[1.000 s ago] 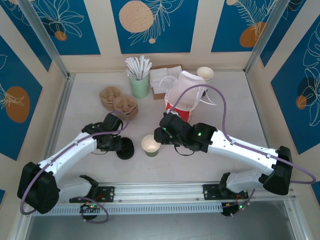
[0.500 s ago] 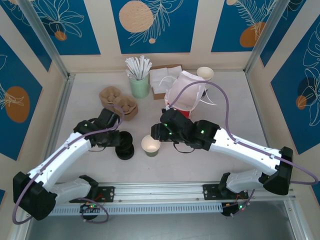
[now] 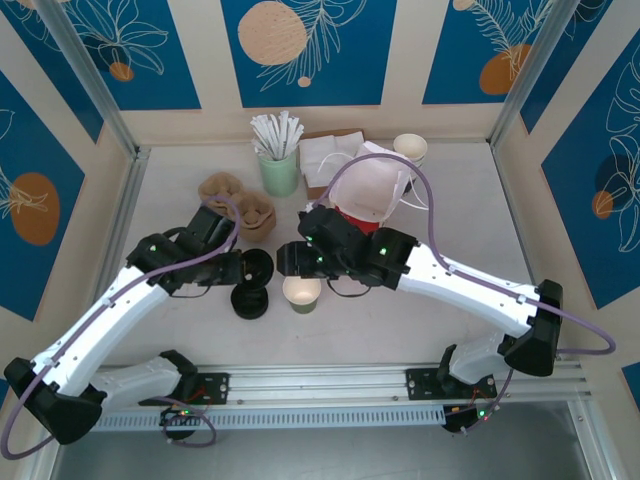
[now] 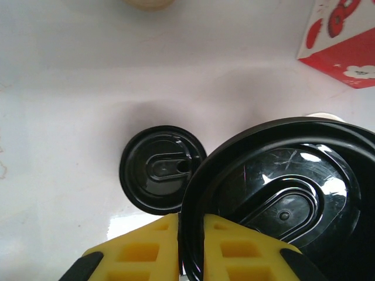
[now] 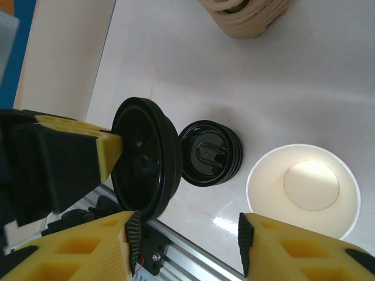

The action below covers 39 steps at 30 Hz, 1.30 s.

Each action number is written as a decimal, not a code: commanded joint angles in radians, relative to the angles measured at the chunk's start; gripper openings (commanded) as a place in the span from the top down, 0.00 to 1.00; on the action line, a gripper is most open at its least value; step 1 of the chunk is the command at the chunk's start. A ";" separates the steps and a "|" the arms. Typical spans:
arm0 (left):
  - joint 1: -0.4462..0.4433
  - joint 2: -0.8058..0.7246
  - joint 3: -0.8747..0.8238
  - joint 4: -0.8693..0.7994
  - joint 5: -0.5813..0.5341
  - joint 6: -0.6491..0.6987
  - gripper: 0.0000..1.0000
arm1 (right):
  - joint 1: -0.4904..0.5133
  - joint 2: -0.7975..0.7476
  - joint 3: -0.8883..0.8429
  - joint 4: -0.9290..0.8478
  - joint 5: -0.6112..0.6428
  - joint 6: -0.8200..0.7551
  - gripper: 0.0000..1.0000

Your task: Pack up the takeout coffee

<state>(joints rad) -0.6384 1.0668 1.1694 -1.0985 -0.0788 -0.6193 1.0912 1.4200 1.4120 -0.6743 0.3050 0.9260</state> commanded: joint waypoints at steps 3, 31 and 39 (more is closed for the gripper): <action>-0.038 -0.002 0.051 -0.023 0.029 -0.048 0.86 | 0.006 0.035 0.067 -0.015 -0.031 -0.030 0.47; -0.070 0.014 0.104 0.026 0.063 -0.057 0.87 | -0.022 0.103 0.074 0.022 -0.120 0.010 0.70; -0.074 0.009 0.115 0.061 0.087 -0.047 0.87 | -0.052 0.095 0.070 0.023 -0.152 0.021 0.94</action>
<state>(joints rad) -0.6945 1.0805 1.2613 -1.0740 -0.0330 -0.6567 1.0401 1.5200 1.4662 -0.6842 0.2008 0.9413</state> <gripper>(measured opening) 0.132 0.144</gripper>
